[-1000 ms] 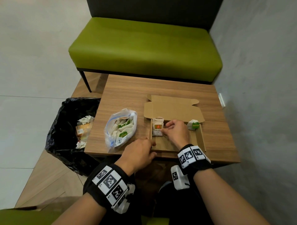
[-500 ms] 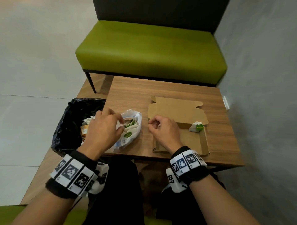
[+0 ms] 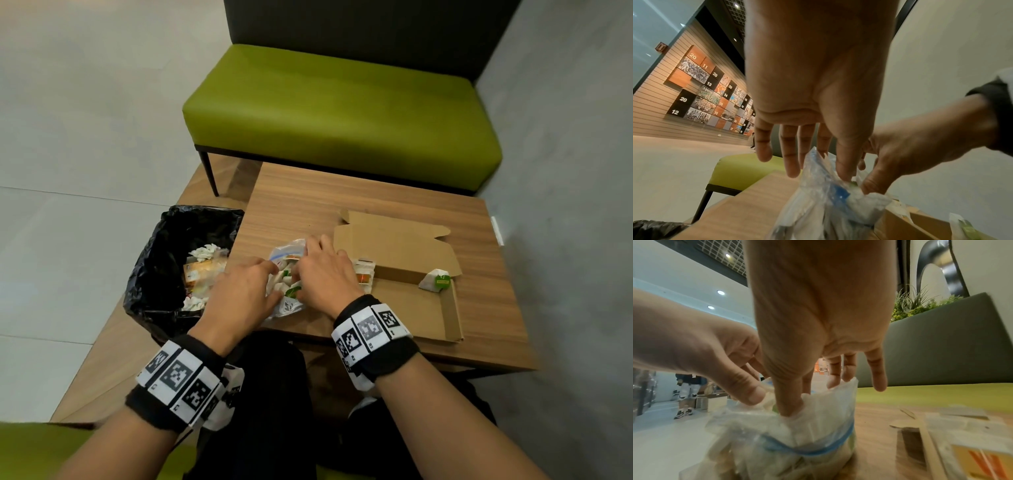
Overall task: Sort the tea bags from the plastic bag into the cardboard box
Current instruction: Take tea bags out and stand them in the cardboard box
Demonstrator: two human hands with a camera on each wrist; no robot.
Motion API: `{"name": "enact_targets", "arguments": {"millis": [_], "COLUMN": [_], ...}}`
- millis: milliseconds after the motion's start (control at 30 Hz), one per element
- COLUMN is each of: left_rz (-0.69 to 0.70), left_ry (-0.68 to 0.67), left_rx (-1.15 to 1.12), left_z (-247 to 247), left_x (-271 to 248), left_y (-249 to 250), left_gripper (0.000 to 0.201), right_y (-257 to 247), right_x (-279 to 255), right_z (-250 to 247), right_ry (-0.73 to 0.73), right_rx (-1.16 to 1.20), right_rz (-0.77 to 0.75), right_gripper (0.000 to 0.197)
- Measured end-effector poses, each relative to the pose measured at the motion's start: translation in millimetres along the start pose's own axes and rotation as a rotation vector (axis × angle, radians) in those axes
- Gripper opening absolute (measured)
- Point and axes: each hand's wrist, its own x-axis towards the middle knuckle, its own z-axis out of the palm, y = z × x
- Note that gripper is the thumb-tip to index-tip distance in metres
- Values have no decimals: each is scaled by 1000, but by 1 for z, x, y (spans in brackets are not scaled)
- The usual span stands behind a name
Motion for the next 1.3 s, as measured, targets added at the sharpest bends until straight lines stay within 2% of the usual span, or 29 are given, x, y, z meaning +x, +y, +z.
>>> {"name": "enact_targets", "arguments": {"millis": [100,267,467,533,633,733,800,933,1033,1167,1300], "left_rz": [5,29,58,95,118,127,153,166,175,192,204], "left_ry": [7,7,32,105,175,79,12,-46,-71,-72,-61], "left_rx": [-9,-9,-104,-200,-492,-758,-852,-915,-895,-892,-899], "left_z": [1,-2,-7,-14,-24,-23,-18,-6,1,6,12], "left_x": [-2,-5,-9,-12,-18,-18,-18,-21,-21,-22,-21], "left_y": [0,-6,-7,-4,12,32,43,61,69,79,92], "left_gripper": [39,41,46,48,42,22,9,9,9,9,8], "right_y": [1,14,26,32,44,51,53,60,68,78,93], "right_x": [1,-4,-9,-15,-28,-44,-54,-71,-82,-94,-107], "right_z": [1,-15,-33,-36,-33,-30,-27,-21,-18,-13,-12], "right_ry": [-5,-31,-20,7,77,118,143,188,248,277,273], "right_rx": [11,177,565,727,984,1218,1303,1407,1458,1404,1337], "right_rz": [5,10,38,74,136,169,185,271,310,258,307], "right_gripper": [21,24,7,5,6,7,10,18,12,12,14]}}
